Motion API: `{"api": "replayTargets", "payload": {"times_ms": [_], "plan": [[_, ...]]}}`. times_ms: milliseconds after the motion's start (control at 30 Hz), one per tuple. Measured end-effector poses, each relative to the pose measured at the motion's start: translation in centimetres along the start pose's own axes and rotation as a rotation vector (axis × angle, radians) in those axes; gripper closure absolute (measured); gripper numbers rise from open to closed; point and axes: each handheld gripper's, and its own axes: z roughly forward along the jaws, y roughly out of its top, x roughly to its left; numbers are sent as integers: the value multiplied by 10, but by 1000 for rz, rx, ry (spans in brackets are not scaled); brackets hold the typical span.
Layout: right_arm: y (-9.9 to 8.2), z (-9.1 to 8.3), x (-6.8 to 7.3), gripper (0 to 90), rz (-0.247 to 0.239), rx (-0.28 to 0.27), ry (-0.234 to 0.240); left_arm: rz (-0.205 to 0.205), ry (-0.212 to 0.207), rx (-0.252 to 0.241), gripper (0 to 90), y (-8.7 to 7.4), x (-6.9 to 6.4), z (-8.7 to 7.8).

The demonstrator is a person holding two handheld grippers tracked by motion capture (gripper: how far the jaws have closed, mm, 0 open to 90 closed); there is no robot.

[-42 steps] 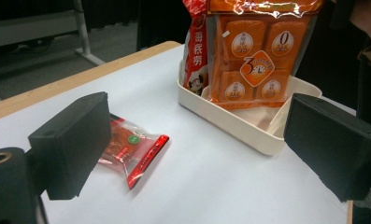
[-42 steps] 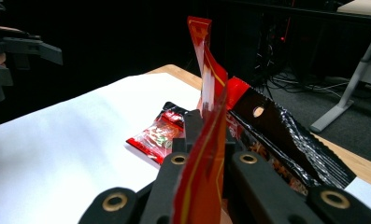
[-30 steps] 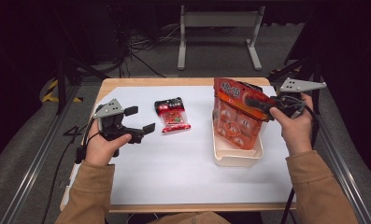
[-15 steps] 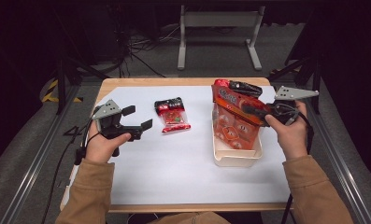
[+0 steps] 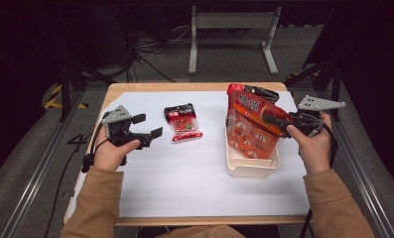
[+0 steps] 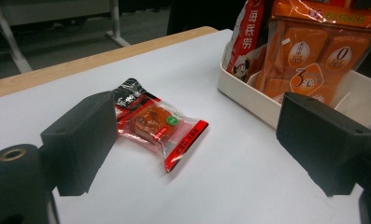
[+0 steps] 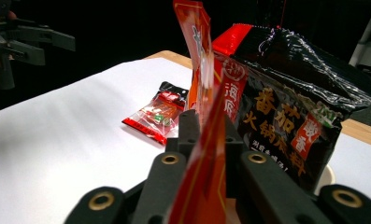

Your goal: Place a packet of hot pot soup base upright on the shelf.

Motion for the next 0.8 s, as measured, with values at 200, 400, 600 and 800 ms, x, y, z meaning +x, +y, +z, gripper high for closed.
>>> {"api": "replayTargets", "payload": {"times_ms": [200, 400, 600, 800], "plan": [[1, -7, 2, 693, 12, -38, -24, 1, 3, 10, 122, -1, 1, 2], [1, -18, 2, 548, 25, -73, -47, 4, 4, 18, 121, -1, 1, 5], [0, -29, 4, 451, 26, -99, -55, 17, 1, 32, 126, -1, 0, 9], [-3, -45, 8, 398, 6, -79, -74, 2, 8, 42, 148, -3, -1, 14]]}}
